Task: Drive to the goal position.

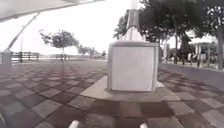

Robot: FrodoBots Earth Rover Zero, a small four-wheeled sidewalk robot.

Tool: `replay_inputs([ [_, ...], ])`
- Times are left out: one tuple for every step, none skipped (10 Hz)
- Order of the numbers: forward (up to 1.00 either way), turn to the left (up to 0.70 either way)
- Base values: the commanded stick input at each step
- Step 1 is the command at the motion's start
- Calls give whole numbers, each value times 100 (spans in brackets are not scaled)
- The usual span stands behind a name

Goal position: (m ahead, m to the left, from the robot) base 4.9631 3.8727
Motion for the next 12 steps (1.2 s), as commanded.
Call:
replay_inputs([
  [0,45],
  [0,45],
  [0,45],
  [0,45],
  [0,45],
  [0,45],
  [0,45],
  [0,45],
  [0,45],
  [0,45],
  [11,42],
  [70,27],
])
